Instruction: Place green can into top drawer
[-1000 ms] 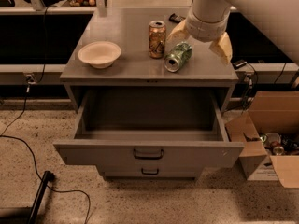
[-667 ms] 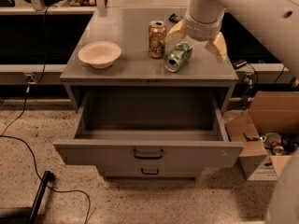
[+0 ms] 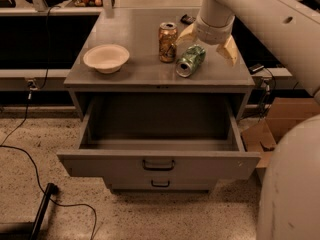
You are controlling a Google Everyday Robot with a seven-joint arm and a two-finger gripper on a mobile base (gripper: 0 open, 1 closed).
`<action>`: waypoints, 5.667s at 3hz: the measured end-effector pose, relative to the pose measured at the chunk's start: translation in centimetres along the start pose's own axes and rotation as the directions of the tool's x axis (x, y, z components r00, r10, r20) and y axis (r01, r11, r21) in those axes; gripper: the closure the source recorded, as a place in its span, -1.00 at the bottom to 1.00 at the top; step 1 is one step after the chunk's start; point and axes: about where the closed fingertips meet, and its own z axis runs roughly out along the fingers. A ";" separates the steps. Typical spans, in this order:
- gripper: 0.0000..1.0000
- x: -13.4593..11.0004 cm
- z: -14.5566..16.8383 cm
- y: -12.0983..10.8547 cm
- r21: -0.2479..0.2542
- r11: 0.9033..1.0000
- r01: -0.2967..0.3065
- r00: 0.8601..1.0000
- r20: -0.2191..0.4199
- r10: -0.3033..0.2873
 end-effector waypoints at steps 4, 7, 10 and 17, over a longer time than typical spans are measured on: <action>-1.00 0.1 4.9 -1.0 0.005 1.000 -0.001 0.998 0.071 0.001; 0.07 -0.3 5.9 -1.1 0.002 1.000 -0.006 0.995 0.095 0.006; 0.99 -1.1 0.9 -1.1 0.217 0.971 -0.102 0.982 0.180 0.063; 1.00 -13.6 -8.0 3.0 -0.030 0.494 -0.869 0.356 0.656 0.666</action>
Offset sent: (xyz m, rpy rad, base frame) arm 0.0273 0.0129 -0.0314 0.0252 0.0389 0.0281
